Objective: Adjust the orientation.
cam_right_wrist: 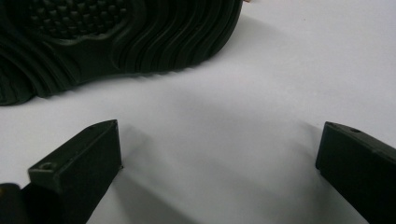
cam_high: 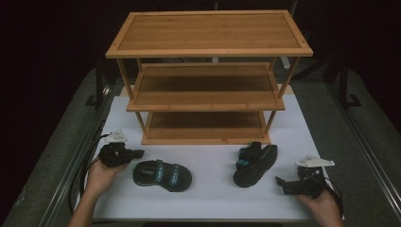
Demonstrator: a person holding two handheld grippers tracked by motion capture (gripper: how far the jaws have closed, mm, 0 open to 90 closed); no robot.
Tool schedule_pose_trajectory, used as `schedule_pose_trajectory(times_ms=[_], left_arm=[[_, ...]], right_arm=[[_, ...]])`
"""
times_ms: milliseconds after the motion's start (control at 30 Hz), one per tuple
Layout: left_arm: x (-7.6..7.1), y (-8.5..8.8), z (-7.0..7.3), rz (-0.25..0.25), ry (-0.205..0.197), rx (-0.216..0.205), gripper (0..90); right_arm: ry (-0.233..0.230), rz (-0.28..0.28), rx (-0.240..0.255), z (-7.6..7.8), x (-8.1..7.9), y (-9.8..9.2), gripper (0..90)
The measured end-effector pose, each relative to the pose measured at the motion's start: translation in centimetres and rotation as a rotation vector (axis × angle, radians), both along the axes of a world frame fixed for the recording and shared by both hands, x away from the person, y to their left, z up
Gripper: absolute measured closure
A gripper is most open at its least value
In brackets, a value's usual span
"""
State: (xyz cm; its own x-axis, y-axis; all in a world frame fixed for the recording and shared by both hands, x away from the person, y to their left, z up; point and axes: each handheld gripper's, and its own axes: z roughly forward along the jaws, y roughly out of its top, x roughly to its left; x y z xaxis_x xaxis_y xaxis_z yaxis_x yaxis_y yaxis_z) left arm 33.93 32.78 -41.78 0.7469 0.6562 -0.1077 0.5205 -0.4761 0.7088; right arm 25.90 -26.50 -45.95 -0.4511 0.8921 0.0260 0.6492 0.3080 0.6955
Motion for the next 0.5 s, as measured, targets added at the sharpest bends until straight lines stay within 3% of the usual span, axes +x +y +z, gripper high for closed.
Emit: schedule_pose_trajectory(times_ms=[167, 200, 500], left_arm=[[-0.3, -0.3, -0.5, -0.024, 0.020, 0.020, 90.0], [-0.6, -0.2, -0.9, -0.032, 0.037, 0.013, 90.0], [-2.3, 0.9, -1.0, -0.022, 0.058, -0.028, 90.0]], right_arm=[[-0.001, 0.001, 0.000, 0.0, 0.0, 0.0, 0.0], [-0.001, 0.001, 0.000, 0.0, 0.0, 0.0, 0.0], [0.000, 0.000, 0.003, 0.0, 0.0, 0.0, 0.0]])
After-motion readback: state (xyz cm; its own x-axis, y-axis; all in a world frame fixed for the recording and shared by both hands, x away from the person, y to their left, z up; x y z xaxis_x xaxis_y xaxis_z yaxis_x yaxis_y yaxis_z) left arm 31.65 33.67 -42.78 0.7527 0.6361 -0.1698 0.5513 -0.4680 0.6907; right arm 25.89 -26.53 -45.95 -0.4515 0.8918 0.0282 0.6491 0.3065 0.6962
